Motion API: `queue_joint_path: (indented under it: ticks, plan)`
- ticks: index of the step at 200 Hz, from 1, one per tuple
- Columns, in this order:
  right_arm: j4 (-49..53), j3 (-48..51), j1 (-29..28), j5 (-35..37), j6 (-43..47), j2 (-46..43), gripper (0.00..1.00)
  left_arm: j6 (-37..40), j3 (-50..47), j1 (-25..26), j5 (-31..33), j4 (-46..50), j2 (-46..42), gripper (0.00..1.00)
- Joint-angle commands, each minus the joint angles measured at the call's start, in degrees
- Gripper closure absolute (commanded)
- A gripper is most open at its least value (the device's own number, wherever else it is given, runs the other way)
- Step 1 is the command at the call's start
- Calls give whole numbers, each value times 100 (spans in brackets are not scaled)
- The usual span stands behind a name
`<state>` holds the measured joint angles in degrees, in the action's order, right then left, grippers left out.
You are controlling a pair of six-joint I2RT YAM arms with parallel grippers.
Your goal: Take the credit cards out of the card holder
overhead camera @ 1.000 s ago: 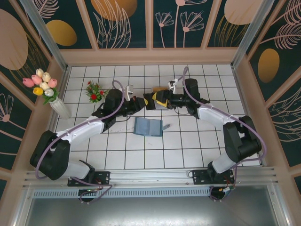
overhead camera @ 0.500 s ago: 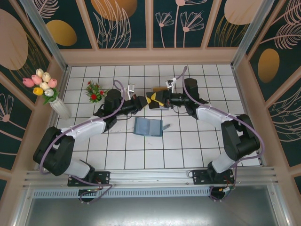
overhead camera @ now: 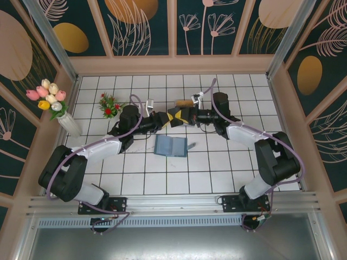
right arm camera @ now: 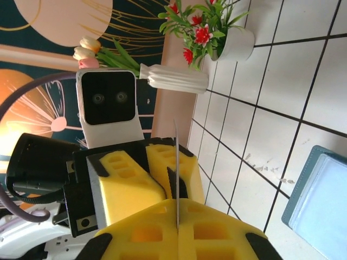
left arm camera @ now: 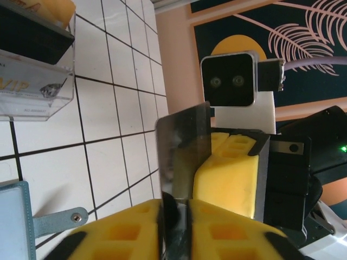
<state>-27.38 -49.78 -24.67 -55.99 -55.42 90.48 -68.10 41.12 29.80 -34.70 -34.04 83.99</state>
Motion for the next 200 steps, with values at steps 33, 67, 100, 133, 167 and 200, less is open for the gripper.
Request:
queue_joint_path:
  ticks: [33, 67, 100, 133, 167, 200]
  plan:
    - [1710, -627, 53, 670, 1210, -92, 100, 283, -69, -205, 236, 630, -95, 45]
    - [3150, -1288, 58, 1800, 2306, -31, 100, 853, -113, -502, 933, 1834, -411, 19]
    - [3872, -1946, 54, 2817, 3253, 60, 100, 1234, -307, -807, 1710, 2763, -946, 1]
    - [4344, -2805, 51, 2972, 4341, 575, 100, 1301, -644, -1037, 1955, 3061, -1331, 1]
    - [5005, -3700, 54, 3170, 5652, 1301, 100, 1299, -907, -1063, 1941, 3018, -1526, 1]
    - [5400, -4329, 51, 3276, 6715, 1797, 100, 1287, -1001, -1064, 1836, 2886, -1537, 1]
